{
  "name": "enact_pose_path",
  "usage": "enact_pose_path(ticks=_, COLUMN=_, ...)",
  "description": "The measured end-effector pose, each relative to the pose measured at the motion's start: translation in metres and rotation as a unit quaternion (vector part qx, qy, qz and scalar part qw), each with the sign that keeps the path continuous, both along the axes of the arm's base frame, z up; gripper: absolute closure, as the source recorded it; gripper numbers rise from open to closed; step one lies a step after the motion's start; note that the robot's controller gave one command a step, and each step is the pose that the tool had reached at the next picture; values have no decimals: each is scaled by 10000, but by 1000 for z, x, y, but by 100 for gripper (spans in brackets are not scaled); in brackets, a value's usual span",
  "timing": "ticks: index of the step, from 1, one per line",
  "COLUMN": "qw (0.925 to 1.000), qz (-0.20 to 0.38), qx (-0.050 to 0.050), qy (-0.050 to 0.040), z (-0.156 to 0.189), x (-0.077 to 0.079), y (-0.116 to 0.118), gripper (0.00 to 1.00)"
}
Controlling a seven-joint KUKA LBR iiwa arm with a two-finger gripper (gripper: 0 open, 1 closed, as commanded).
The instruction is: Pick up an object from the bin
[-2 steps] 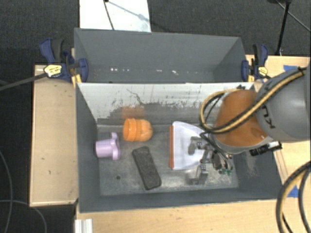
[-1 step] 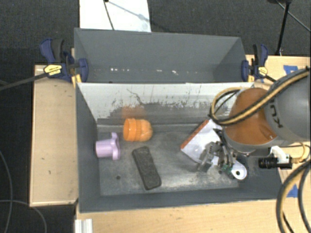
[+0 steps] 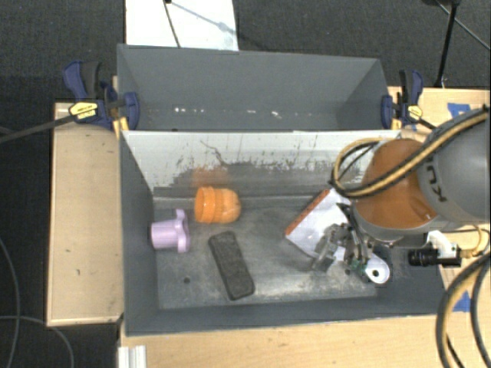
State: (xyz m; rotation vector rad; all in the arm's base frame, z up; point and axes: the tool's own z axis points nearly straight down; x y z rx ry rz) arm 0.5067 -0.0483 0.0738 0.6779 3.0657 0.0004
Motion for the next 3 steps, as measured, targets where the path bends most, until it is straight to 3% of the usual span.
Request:
enact_pose_path(ticks=1, qw=10000, qz=54, qx=2, qy=-1, z=27, x=-11, y=7, gripper=100)
enact_pose_path(ticks=2, qw=9999, qz=92, qx=20, qy=86, z=31, x=4, y=6, gripper=100)
enact_pose_path(ticks=3, qw=10000, qz=90, qx=7, qy=24, z=46, x=-1, y=11, gripper=100)
